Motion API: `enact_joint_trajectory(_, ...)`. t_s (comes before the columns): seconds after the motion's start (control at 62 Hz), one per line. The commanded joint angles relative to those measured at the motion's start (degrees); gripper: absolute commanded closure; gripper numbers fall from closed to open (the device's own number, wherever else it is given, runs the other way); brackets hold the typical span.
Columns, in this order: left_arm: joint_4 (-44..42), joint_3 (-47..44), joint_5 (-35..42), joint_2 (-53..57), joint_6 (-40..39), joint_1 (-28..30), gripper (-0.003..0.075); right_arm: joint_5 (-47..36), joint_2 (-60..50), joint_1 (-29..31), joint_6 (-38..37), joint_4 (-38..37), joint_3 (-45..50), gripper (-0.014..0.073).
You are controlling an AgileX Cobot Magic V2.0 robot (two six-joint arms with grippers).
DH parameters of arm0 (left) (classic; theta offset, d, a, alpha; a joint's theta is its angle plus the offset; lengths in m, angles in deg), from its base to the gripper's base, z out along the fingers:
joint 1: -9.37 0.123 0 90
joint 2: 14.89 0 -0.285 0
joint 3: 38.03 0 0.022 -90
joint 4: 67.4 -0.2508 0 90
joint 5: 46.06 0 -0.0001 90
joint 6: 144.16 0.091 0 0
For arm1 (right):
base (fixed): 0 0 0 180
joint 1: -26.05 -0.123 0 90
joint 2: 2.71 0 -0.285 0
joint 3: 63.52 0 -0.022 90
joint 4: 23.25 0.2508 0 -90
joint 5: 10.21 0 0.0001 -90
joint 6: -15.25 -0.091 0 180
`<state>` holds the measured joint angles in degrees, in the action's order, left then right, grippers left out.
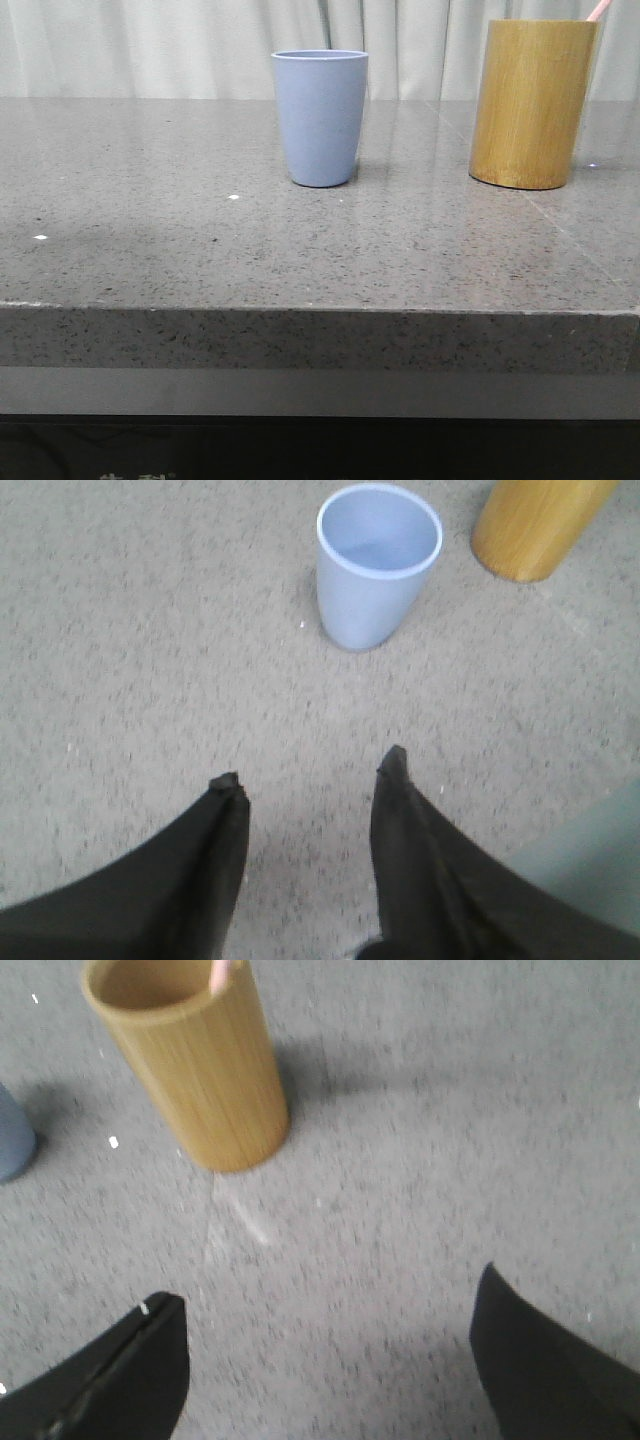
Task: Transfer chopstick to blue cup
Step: 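Open the left gripper and withdraw it from the blue cup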
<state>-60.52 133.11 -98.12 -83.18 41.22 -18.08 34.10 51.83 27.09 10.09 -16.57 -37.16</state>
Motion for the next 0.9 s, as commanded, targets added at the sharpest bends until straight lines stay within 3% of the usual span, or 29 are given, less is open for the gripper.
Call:
enact_joint_trajectory(0.0,0.6,-4.0,6.6,4.7,-0.4,0.2,0.0417,-1.7,3.8,0.2,0.0,0.6,-6.7,0.0001)
enact_joint_trajectory(0.226,0.5,-8.3,7.5,7.9,-0.4,0.2,0.0417,5.1,15.9,1.1,0.4,2.4,-22.1,0.0001)
enact_joint_trajectory(0.452,0.5,-8.3,7.5,7.9,-0.4,0.2,0.0417,8.7,26.8,3.9,5.5,11.1,-33.7,0.0001)
enact_joint_trajectory(0.887,0.5,-8.3,7.5,7.9,-0.4,0.2,0.0417,2.2,37.1,4.0,9.0,17.0,-37.1,0.0001)
